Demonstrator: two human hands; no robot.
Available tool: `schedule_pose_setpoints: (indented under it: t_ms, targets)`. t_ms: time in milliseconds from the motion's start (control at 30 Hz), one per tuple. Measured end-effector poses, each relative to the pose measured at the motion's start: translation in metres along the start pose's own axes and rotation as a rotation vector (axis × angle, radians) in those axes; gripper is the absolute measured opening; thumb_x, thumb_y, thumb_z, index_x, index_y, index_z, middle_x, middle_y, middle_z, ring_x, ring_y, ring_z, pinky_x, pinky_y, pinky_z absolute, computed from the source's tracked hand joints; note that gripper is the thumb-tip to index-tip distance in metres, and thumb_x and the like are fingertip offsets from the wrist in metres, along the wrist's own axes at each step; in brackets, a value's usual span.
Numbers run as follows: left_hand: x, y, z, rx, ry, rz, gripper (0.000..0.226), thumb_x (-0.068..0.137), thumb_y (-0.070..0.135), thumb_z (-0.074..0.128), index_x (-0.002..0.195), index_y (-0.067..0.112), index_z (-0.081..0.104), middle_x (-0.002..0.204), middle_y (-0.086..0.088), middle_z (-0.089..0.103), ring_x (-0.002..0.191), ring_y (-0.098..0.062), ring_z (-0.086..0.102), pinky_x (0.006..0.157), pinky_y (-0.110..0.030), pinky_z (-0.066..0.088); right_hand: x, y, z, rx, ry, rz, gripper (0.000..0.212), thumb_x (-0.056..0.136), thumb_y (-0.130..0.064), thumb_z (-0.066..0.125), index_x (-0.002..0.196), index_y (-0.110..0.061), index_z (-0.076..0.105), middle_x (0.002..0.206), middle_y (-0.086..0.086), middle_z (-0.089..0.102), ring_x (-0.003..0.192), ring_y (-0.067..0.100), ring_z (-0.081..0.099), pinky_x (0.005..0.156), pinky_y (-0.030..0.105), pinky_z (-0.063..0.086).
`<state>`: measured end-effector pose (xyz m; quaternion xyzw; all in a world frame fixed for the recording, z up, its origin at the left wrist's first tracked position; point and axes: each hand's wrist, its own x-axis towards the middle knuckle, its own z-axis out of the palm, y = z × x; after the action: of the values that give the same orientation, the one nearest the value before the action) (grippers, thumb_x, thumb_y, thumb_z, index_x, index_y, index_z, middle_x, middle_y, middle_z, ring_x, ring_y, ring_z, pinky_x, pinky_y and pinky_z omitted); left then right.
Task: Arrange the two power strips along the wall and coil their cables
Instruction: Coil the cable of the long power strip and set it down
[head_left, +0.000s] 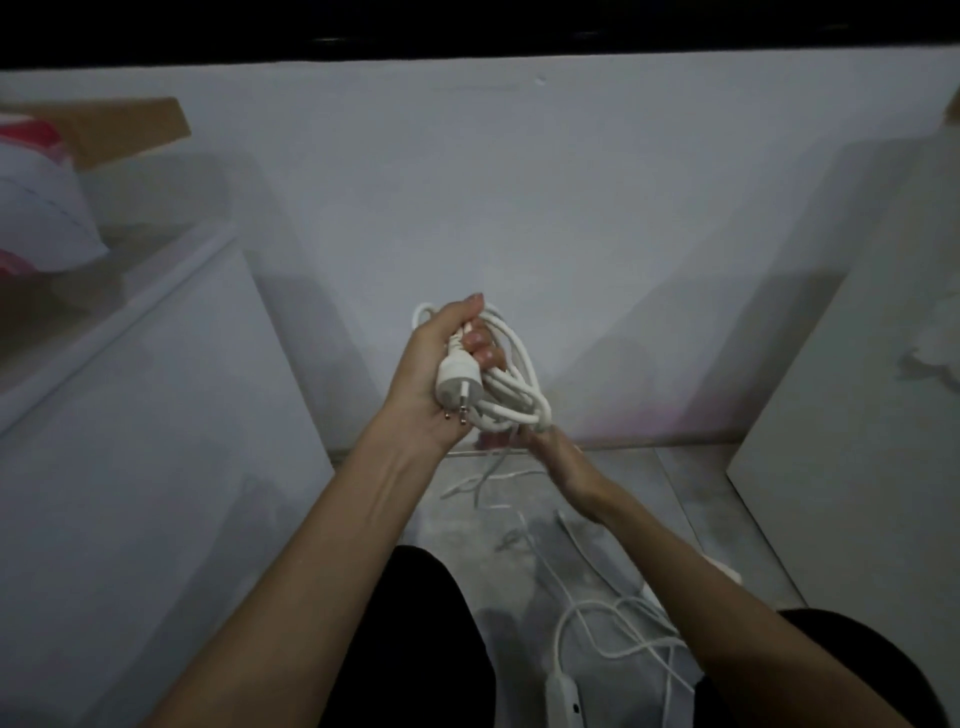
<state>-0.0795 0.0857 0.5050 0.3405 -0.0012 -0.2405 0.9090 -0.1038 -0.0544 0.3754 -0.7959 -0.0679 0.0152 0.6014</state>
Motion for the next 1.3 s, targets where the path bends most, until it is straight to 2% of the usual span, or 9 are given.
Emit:
schedule_pose_setpoints:
  t_ms: [167,333,533,633,733,867,1133,1233,1300]
  targets:
    - [0.019,0.012,-0.040,-0.182,0.032,-0.053,0.026,0.082,0.029,0.061,0.069,0.015,0.043,0.071,-0.003,0.046,0.063,-0.019,0.050,0.071,-0.029,0.043,-0.019,0.046,0.016,-0.206,-0.063,0.150,0.033,0.101,-0.037,0.038,0.078,-0.026,0.060,0.062,-0.004,0.064,0.065,0.012,0.065,0.077,0.038,0.052]
    - [0.027,0.024,-0.037,-0.069,0.072,0.032,0.034,0.082,0.030,0.053,0.059,0.005,0.056,0.054,-0.010,0.058,0.045,-0.022,0.060,0.051,-0.034,0.056,-0.036,0.060,0.003,-0.504,-0.149,0.147,0.018,0.100,-0.026,0.043,0.090,-0.018,0.056,0.079,0.009,0.066,0.078,0.029,0.067,0.074,0.033,0.050]
    - [0.067,0.001,-0.057,-0.148,0.223,0.144,0.013,0.098,0.013,0.050,0.096,0.004,0.061,0.093,-0.004,0.069,0.087,-0.013,0.067,0.083,-0.026,0.052,-0.020,0.031,-0.025,-0.893,-0.267,-0.160,0.021,0.096,-0.028,0.043,0.102,-0.014,0.057,0.091,0.017,0.068,0.085,0.037,0.062,0.072,0.038,0.046]
    - [0.079,-0.030,-0.069,0.020,0.269,0.160,0.014,0.099,0.009,0.048,0.104,0.001,0.057,0.111,-0.011,0.064,0.103,-0.018,0.062,0.091,-0.031,0.049,-0.014,0.016,-0.025,-1.041,-0.347,-0.270,0.020,0.092,-0.025,0.047,0.094,-0.011,0.061,0.088,0.021,0.068,0.082,0.040,0.062,0.067,0.039,0.045]
    - [0.083,-0.064,-0.083,0.316,0.387,0.227,0.007,0.094,0.002,0.055,0.090,-0.001,0.059,0.090,-0.017,0.073,0.067,-0.014,0.072,0.067,-0.028,0.060,-0.008,0.002,-0.021,-1.112,-0.345,-0.335,0.013,0.086,-0.020,0.052,0.088,-0.010,0.060,0.086,0.023,0.066,0.080,0.041,0.062,0.062,0.038,0.043]
    - [0.071,-0.085,-0.101,0.929,0.407,0.182,0.021,0.094,0.012,0.056,0.089,0.000,0.073,0.081,-0.013,0.073,0.045,-0.002,0.061,0.047,-0.017,0.049,-0.005,-0.009,-0.032,-1.319,-0.312,-0.264,0.016,0.080,-0.024,0.055,0.095,-0.020,0.062,0.101,0.011,0.067,0.093,0.034,0.063,0.064,0.033,0.036]
    - [0.072,-0.087,-0.094,1.755,0.208,0.224,0.030,0.086,0.036,0.055,0.069,0.023,0.076,0.068,0.004,0.071,0.080,-0.015,0.067,0.077,-0.029,0.053,0.000,-0.003,-0.037,-1.339,-0.267,-0.076,0.022,0.075,-0.021,0.065,0.096,-0.027,0.060,0.103,0.009,0.065,0.095,0.033,0.063,0.065,0.032,0.037]
    - [0.081,-0.075,-0.089,1.849,0.162,0.265,0.034,0.088,0.039,0.053,0.067,0.024,0.075,0.067,0.007,0.072,0.080,-0.013,0.068,0.079,-0.031,0.054,0.003,0.002,-0.041,-1.165,-0.212,0.035,0.018,0.070,-0.024,0.067,0.088,-0.023,0.065,0.093,0.007,0.068,0.084,0.029,0.066,0.062,0.029,0.043]
    - [0.084,-0.070,-0.090,1.868,0.192,0.301,0.035,0.086,0.041,0.052,0.061,0.023,0.071,0.066,0.006,0.070,0.075,-0.015,0.068,0.076,-0.035,0.056,0.004,0.011,-0.045,-0.761,-0.200,0.228,0.010,0.069,-0.018,0.070,0.079,-0.018,0.071,0.079,0.007,0.071,0.065,0.021,0.068,0.055,0.028,0.054]
